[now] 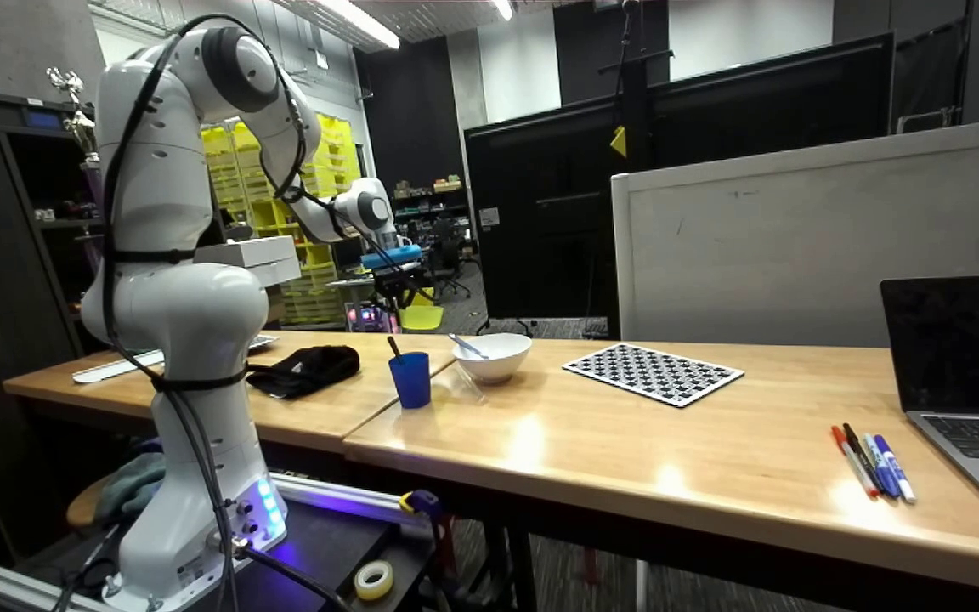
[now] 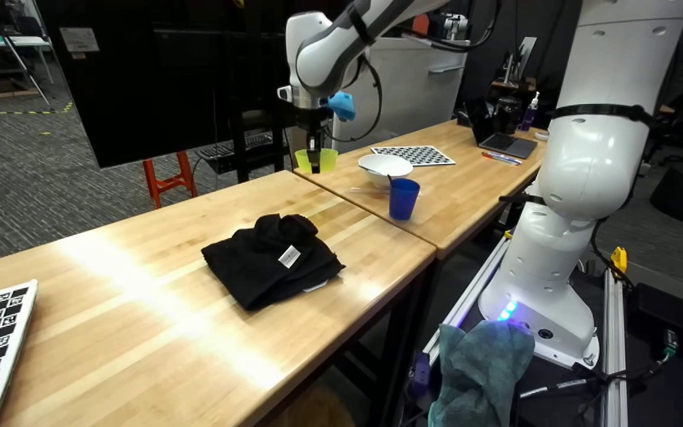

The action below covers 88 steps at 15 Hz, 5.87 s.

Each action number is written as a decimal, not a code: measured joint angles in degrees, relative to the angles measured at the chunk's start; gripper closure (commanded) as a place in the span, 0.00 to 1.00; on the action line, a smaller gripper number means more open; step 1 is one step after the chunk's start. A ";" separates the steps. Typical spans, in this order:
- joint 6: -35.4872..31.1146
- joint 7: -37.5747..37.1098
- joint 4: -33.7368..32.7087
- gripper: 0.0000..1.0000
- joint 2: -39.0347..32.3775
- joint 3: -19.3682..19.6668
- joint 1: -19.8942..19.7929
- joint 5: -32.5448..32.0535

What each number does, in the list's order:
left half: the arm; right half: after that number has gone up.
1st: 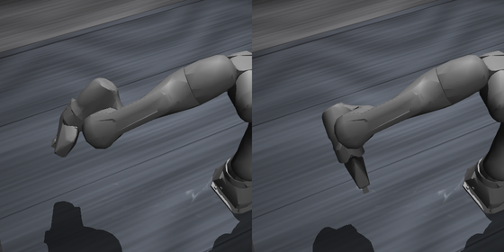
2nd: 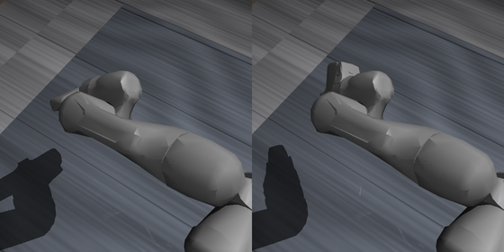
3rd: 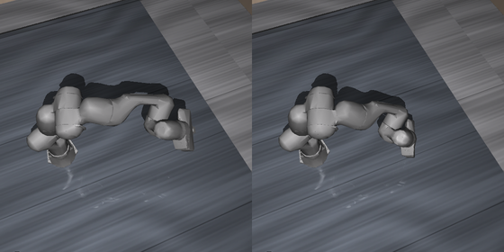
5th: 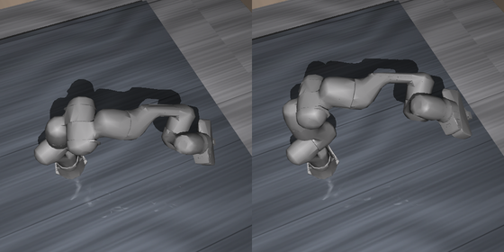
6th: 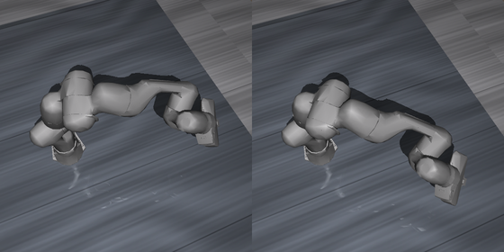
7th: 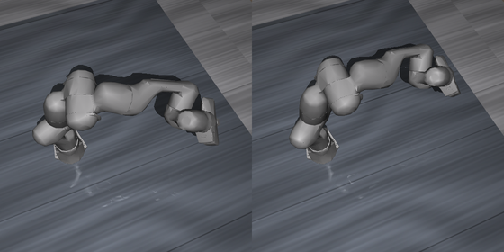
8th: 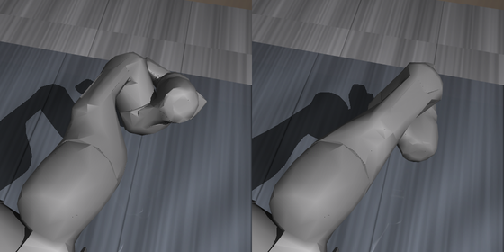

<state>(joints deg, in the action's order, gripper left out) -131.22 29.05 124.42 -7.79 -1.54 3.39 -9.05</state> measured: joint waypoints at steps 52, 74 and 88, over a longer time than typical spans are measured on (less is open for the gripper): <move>21.16 -13.98 19.09 0.00 25.89 3.43 -4.92 -4.94; 10.34 -15.29 27.24 0.00 24.48 3.44 -4.01 -1.05; 5.58 -7.87 25.87 0.56 19.87 5.16 -4.36 -1.65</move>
<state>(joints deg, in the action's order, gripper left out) -125.63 21.18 150.28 12.08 3.61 -0.97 -10.70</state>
